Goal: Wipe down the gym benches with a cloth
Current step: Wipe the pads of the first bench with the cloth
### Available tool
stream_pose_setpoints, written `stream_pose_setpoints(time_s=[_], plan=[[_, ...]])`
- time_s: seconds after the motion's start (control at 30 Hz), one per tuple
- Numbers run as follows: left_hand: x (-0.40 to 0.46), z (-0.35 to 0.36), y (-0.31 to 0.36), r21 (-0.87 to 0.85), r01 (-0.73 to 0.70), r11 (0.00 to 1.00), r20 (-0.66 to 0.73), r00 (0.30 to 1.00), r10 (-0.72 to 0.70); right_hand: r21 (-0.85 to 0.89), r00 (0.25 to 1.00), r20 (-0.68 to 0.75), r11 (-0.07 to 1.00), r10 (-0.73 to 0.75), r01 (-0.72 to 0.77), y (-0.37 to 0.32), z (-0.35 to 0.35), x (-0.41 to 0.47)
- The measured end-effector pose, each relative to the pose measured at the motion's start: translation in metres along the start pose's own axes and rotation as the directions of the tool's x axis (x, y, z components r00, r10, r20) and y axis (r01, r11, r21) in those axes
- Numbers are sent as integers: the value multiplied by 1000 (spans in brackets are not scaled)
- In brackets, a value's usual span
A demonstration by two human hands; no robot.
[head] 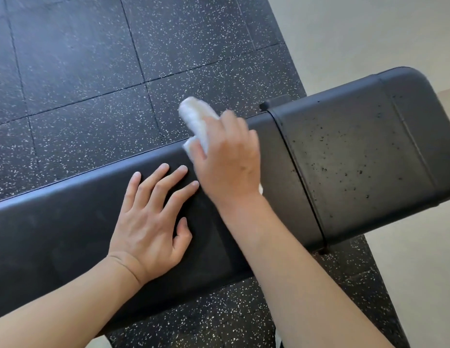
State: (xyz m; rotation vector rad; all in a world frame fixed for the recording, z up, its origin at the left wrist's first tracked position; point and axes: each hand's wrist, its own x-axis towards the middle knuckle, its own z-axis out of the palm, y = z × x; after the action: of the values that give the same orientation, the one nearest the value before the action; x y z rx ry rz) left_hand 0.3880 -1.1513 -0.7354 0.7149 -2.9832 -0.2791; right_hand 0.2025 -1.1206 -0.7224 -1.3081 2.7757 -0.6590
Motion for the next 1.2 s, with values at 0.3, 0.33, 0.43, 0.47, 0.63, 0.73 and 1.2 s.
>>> stream_pose_setpoints(time_s=[0.3, 0.33, 0.43, 0.47, 0.63, 0.73, 1.2], plan=[[-1, 2, -2, 4, -1, 1000, 7, 1000, 1, 16, 995, -98, 1000, 22, -20, 89, -38, -61], [-1, 2, -2, 4, 0, 1000, 9, 1000, 0, 3, 992, -109, 998, 57, -57, 88, -39, -59], [-1, 0, -2, 4, -4, 1000, 5, 1000, 4, -7, 987, -120, 994, 105, -107, 69, -31, -33], [-1, 0, -2, 5, -4, 1000, 4, 1000, 4, 10, 988, -101, 993, 118, -118, 61, -27, -17], [0, 2, -2, 7, -5, 1000, 0, 1000, 5, -67, 997, 75, 998, 25, -20, 11, -1, 34], [0, 2, 0, 6, 3, 1000, -14, 1000, -3, 91, 994, 58, 992, -96, 90, -10, 2, 5], [-1, -1, -1, -13, -3, 1000, -12, 1000, 3, 124, 995, -93, 992, 46, -35, 64, -34, -81]])
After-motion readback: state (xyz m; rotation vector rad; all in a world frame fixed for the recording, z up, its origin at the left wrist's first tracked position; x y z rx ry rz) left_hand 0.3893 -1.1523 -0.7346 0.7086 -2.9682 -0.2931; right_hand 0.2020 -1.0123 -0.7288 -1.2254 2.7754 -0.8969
